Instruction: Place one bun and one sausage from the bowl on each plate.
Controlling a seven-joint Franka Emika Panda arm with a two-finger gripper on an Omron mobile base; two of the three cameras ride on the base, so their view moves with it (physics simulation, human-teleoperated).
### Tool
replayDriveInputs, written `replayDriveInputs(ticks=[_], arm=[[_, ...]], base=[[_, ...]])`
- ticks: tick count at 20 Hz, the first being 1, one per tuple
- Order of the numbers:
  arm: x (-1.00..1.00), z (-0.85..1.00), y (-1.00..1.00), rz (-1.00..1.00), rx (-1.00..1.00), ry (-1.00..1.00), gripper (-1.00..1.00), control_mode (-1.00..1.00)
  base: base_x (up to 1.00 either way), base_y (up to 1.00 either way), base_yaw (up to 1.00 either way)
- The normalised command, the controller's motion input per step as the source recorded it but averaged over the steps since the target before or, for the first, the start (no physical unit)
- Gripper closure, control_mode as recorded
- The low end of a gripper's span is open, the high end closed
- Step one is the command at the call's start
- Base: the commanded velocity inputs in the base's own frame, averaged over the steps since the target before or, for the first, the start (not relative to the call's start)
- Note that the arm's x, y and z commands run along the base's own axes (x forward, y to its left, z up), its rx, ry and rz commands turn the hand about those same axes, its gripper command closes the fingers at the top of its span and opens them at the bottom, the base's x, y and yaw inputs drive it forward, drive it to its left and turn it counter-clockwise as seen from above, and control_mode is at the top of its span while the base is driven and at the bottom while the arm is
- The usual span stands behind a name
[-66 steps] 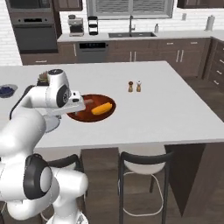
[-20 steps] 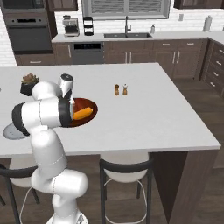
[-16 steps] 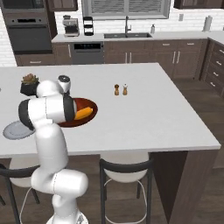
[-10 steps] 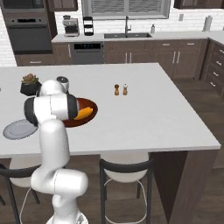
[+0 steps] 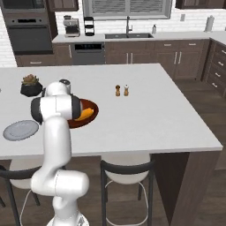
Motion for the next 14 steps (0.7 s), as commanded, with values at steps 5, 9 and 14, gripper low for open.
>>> replayDriveInputs(ticks=[5, 9, 14], arm=[[0.51, -0.16, 0.16, 0.0, -0.02, 0.12, -1.0, -1.0], [0.13, -0.29, 0.18, 0.0, -0.07, 0.15, -1.0, -1.0], [-0.16, -0.51, -0.23, 0.0, -0.08, 0.05, 1.0, -1.0]], base=[[0.0, 0.0, 0.0], [0.0, 0.0, 0.0], [0.0, 0.0, 0.0]])
